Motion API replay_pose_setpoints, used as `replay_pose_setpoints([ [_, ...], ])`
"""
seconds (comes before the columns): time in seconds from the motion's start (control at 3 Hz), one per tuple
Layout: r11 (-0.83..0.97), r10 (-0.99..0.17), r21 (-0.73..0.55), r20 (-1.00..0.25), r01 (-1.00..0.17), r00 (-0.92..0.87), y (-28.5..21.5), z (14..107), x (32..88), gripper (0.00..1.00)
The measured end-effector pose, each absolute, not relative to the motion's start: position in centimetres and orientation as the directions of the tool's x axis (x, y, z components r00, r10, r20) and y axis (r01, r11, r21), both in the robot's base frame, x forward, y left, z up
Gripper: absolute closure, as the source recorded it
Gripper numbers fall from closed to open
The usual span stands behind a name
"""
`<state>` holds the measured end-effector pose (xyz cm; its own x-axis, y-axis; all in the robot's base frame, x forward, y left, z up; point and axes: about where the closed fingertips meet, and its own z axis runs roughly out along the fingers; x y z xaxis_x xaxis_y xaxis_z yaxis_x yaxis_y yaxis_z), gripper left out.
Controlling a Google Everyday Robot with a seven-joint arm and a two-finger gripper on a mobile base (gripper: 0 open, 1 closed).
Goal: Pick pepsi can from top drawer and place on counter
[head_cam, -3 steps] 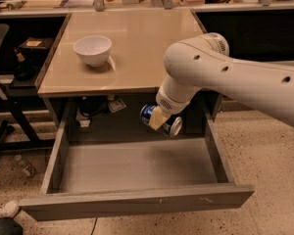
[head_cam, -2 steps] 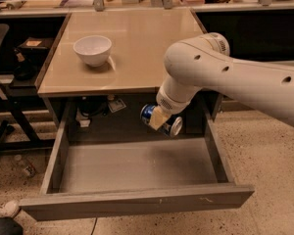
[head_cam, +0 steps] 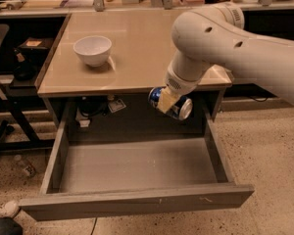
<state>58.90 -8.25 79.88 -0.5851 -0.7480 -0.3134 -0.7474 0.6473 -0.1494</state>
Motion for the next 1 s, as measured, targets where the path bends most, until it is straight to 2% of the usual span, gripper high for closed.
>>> replay_pose_setpoints([
  [0.67, 0.682, -0.726, -0.215, -0.315, -0.700, -0.611, -12.3, 85.2, 59.8, 1.00],
  [1.0, 0.673, -0.733, -0.220, -0.327, -0.706, -0.596, -12.3, 86.6, 62.2, 1.00],
])
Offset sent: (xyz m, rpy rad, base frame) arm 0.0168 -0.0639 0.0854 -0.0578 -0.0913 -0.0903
